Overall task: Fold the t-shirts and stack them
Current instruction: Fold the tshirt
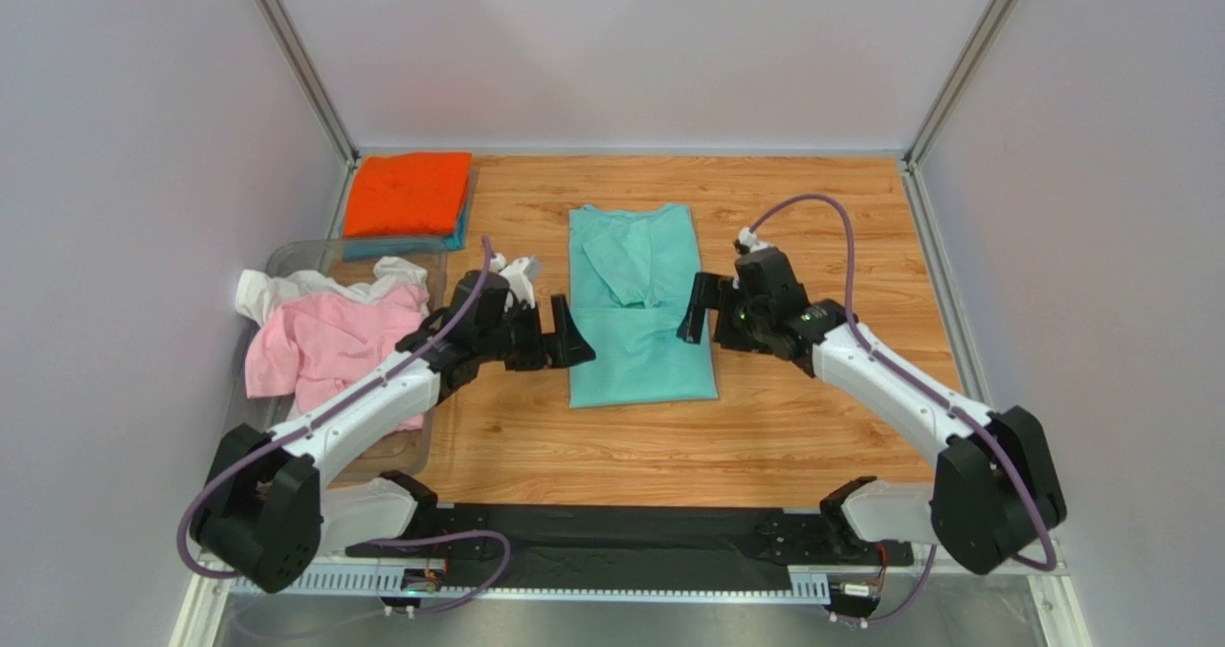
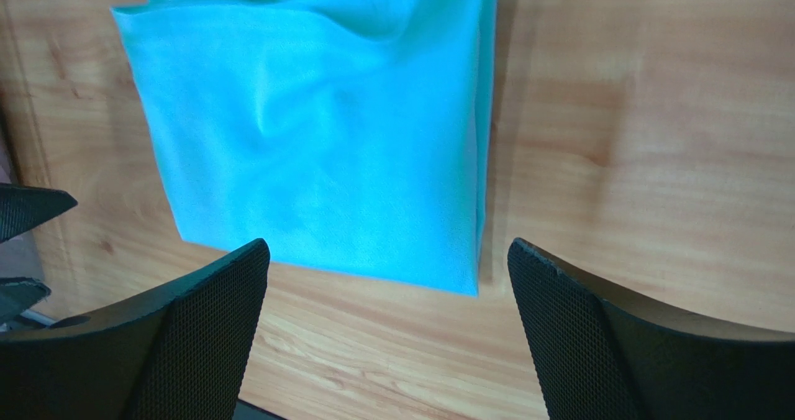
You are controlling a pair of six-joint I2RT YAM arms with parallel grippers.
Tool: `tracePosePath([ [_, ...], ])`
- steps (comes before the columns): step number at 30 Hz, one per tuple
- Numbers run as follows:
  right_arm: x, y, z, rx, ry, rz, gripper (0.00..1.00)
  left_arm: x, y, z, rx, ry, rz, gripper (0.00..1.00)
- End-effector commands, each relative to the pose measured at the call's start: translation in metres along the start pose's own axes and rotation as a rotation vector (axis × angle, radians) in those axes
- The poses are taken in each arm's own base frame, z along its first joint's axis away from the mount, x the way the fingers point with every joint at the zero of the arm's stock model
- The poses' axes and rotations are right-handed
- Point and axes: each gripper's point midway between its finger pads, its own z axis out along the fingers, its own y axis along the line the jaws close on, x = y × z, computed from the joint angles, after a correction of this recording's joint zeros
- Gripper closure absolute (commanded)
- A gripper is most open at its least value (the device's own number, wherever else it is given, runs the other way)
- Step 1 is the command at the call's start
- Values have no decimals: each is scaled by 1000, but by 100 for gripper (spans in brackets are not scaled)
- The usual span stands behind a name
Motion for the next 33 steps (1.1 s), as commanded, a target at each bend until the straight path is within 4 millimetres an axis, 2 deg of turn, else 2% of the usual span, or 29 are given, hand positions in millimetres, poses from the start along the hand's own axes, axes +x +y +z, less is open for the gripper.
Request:
tracePosePath([
  [1, 20, 2, -13, -70, -9, 55, 0, 15, -5, -12, 72, -31, -43, 0],
  [2, 24, -1, -14, -73, -12, 61, 0, 21, -2, -13, 72, -29, -54, 0],
  [3, 38, -9, -12, -65, 6, 67, 0, 35, 6, -11, 61, -12, -92, 0],
  [5, 40, -7, -15, -95, -8, 81, 0, 40, 7, -12, 79, -22, -111, 0],
  [9, 64, -13, -9, -110, 40, 129, 0, 59, 18, -6, 70, 17, -163, 0],
  [11, 67, -12, -6, -125, 31, 145, 0, 53, 16, -1, 90, -13, -162, 0],
  [16, 76, -17, -2, -120, 41, 172, 0, 58, 27, 13, 53, 16, -197, 1],
  [24, 82, -22, 4, -104, 57, 176, 0, 63, 39, 33, 8, 67, -221, 16],
  [29, 85, -24, 9, -95, 76, 176, 0, 76, 49, 43, -19, 123, -238, 28],
  [31, 85, -24, 10, -90, 76, 178, 0, 82, 53, 44, -32, 143, -249, 30],
  [33, 85, -26, 12, -82, 75, 178, 0, 86, 56, 44, -42, 151, -257, 37],
])
